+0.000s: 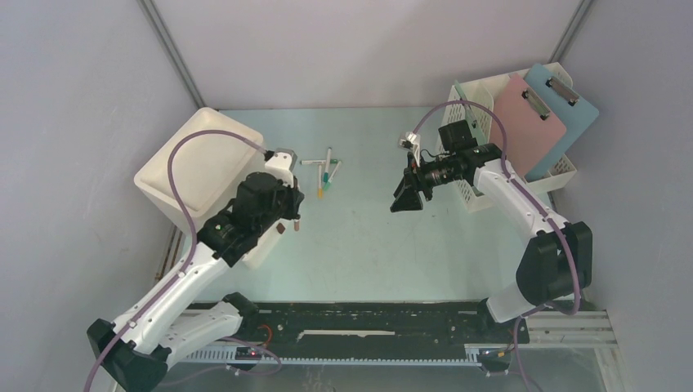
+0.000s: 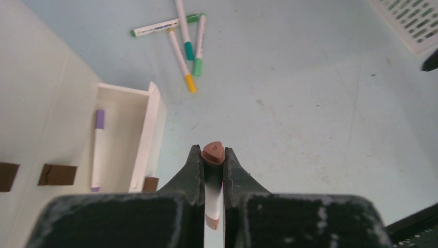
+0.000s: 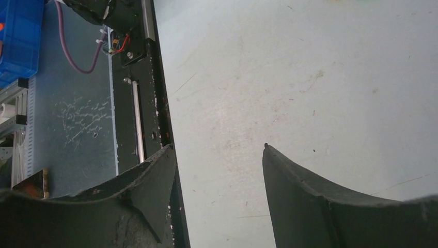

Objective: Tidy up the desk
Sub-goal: Place the stationery in the drawer.

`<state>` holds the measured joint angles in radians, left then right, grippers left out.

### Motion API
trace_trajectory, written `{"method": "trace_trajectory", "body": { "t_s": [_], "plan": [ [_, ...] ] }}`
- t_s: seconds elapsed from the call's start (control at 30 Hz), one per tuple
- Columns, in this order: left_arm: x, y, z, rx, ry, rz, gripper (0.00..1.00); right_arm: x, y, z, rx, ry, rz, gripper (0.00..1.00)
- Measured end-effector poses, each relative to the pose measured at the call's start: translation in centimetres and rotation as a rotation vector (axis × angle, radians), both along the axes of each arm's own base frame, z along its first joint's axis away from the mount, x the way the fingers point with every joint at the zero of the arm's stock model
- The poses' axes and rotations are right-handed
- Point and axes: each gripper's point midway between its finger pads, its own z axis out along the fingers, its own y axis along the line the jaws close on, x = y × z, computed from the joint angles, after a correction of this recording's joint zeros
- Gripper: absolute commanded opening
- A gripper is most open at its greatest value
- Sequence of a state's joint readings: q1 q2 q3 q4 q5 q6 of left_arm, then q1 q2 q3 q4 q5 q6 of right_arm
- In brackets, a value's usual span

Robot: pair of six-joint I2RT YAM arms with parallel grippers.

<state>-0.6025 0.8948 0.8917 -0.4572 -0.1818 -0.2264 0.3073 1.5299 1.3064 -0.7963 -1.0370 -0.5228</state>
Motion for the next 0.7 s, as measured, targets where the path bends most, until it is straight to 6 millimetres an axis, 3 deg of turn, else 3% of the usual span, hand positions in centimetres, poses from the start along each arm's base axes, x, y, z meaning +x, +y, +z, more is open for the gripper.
{"method": "trace_trajectory", "body": {
  "t_s": [0.3,0.7],
  "plan": [
    [0.8,3.1,-1.7,0.158,0.015,0.116,0.03,0.0,0.0,0.0,-0.001,-0.004,0.001,0.69],
    [3.2,7.8,-5.9,0.546,0.126,0.311,0.07,-0.2,0.0,0.0,0.002,-0.004,0.01,0.69]
  ]
}}
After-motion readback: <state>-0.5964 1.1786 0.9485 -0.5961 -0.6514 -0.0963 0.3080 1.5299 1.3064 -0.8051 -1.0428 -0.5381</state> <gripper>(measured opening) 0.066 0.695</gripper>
